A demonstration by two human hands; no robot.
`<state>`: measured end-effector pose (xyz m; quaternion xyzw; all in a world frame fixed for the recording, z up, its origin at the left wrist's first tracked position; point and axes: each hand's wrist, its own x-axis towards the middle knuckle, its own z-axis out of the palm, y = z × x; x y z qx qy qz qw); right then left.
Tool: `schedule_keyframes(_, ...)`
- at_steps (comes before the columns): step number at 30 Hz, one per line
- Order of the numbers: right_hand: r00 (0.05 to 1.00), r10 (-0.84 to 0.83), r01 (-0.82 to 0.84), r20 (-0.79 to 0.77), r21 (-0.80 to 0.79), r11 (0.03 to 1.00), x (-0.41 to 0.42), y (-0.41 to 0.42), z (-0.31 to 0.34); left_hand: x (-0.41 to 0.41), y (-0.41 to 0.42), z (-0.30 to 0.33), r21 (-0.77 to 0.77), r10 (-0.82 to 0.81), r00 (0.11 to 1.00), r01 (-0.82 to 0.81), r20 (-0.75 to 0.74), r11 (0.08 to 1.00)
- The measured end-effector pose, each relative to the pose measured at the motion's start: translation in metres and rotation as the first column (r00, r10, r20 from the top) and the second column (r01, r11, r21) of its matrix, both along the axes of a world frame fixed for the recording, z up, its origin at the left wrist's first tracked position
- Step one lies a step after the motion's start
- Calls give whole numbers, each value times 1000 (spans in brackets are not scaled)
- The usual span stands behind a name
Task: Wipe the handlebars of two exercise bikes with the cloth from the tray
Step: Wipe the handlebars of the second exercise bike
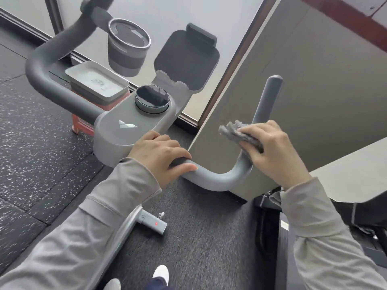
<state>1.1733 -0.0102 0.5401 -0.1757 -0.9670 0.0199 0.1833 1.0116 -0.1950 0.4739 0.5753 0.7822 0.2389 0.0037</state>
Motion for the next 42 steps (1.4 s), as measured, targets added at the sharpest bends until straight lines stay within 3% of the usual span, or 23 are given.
schedule_keyframes(11,968,45,-20,248,-101,995,0,-46,-14,-1,-1,-2,31,-13,1000,13,-4,999)
schedule_keyframes(15,981,50,2,185,-271,962,-2,-49,1,-1,-2,-3,35,-13,1000,14,-13,999)
schedule_keyframes(18,988,-10,41,152,-201,979,-4,-36,14,-1,-2,-4,34,-11,1000,11,-13,999)
schedule_keyframes(24,929,20,25,371,-115,993,-6,-45,1,0,-1,-3,33,-8,1000,8,-19,999)
schedule_keyframes(26,930,-2,45,367,-107,993,-6,-54,-6,0,-1,-3,35,-7,1000,8,-25,999)
schedule_keyframes(31,981,-79,134,177,-322,937,-9,-71,-13,2,-2,-1,49,-21,999,23,-41,999)
schedule_keyframes(35,964,-185,34,-192,-599,800,6,-73,-23,3,-3,0,45,-15,999,17,-40,999)
schedule_keyframes(37,853,-322,13,-411,-599,801,22,-70,-36,3,-2,0,36,-10,999,11,-34,999)
schedule_keyframes(39,667,-464,104,-583,-544,833,34,-65,-54,3,-2,1,37,-6,999,7,-36,999)
schedule_keyframes(41,528,-540,167,-655,-544,823,35,-63,-73,4,-2,2,40,-5,999,6,-42,999)
schedule_keyframes(42,508,-554,174,-660,-550,816,33,-64,-83,4,-1,3,39,-6,999,8,-43,999)
